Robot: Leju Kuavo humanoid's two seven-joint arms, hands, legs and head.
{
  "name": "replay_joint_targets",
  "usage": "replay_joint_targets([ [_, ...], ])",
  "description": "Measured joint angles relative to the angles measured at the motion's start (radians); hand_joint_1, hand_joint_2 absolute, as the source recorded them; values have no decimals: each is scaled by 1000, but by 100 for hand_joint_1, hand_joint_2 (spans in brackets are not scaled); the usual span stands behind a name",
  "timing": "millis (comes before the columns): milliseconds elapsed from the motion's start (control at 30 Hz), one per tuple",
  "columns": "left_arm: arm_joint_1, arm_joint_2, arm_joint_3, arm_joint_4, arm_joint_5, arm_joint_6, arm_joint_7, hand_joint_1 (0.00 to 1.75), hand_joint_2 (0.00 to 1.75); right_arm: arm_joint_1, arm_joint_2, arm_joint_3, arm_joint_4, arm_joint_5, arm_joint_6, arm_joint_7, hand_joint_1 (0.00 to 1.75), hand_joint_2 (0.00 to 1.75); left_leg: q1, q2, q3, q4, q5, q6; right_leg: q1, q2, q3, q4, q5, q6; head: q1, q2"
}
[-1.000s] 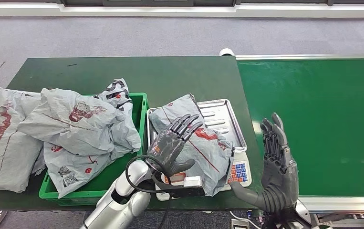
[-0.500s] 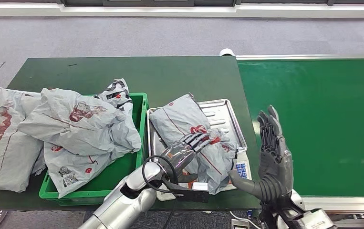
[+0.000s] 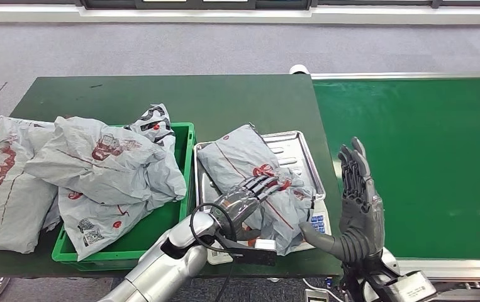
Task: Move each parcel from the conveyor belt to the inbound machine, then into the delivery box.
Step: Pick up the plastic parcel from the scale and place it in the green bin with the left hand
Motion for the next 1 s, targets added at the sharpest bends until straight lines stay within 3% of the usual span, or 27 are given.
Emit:
replay_joint_targets([
  [33,-1,-1,0,2,2,1,-4,5,175,0,0,0,0,0,0,0,0,175,0,0,0,0,0,0,0,0,0,0,0,0,0,0],
  [167,1,-3,0,-2,14,45,-23,174,175,4,0,-3,0,0,0,0,0,175,0,0,0,0,0,0,0,0,0,0,0,0,0,0],
  [400,66,-3,26,-156,80,266,-37,175,175,21,0,-4,-2,-1,-19,5,0,175,0,0,-1,0,0,0,0,0,0,0,0,0,0,0],
  [533,105,-2,57,-250,126,331,-54,175,175,30,0,-4,-1,-10,-37,4,0,175,0,0,-1,0,0,0,0,0,-1,0,0,0,0,0],
  [1000,155,-2,96,-352,161,381,-76,175,175,56,-1,-4,-1,-21,-53,-3,0,175,0,0,-1,0,0,0,0,0,-1,0,0,0,0,0],
])
